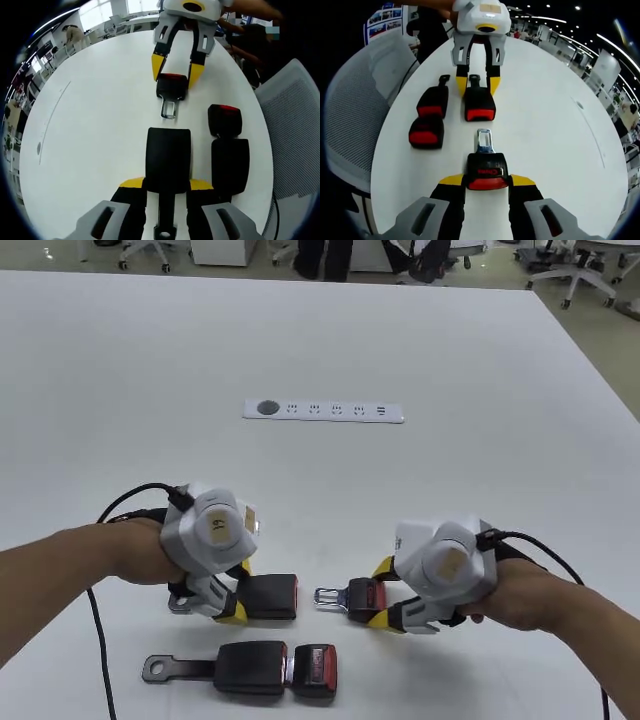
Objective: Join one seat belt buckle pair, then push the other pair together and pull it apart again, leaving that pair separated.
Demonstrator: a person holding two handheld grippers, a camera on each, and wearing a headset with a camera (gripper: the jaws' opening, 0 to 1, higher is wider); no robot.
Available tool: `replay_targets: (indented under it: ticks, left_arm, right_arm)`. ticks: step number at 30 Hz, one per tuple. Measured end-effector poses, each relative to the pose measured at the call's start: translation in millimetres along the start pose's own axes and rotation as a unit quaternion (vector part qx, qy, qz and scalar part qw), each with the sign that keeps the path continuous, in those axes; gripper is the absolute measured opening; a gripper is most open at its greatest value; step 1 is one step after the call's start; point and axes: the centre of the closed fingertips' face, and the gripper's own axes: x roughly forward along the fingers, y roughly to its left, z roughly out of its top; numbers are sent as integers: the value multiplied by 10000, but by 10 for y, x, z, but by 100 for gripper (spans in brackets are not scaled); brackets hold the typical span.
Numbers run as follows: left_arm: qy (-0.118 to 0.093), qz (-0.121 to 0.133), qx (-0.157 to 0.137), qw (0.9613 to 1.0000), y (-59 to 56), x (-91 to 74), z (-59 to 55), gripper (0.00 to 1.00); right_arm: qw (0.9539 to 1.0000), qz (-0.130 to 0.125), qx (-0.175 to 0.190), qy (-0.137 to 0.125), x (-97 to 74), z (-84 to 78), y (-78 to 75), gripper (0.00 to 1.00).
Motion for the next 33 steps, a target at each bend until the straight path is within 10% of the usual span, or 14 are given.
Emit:
replay_targets:
  ticks: [33]
  left_arm:
    - [40, -58, 48, 10000, -4, -10, 4, 31]
  right_arm:
    - [9990, 183, -343, 211, 95, 194, 11, 30]
